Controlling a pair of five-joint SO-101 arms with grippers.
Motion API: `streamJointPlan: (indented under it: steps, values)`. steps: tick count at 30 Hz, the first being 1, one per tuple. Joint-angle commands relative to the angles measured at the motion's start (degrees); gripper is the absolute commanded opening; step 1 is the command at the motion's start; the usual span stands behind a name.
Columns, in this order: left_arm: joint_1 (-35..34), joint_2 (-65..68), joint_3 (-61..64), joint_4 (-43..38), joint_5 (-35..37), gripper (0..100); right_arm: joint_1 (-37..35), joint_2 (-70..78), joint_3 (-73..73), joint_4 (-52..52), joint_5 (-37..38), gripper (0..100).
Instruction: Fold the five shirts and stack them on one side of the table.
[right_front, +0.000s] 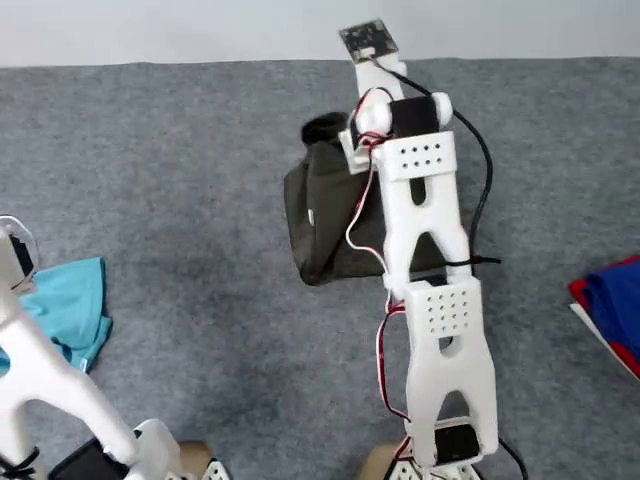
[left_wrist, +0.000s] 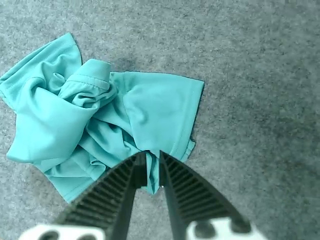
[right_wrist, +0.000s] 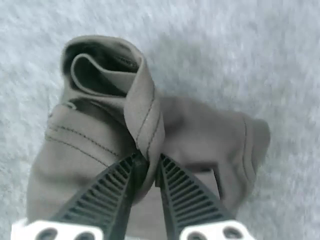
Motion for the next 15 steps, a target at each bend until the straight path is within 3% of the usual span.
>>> streamJointPlan:
  steps: [1,9,15]
  values:
    - [0.35,-1.93,-0.57,-1.93,0.53,5,2.68,-5.93,4.66,2.33,0.70,0.9]
    - [0.35,-1.85,-0.57,-2.99,0.53,5,8.31,-5.76,8.09,1.63,0.79,0.9]
    - [0.35,-1.85,-0.31,-3.08,0.53,5,11.03,-5.76,13.36,-1.98,5.80,0.9]
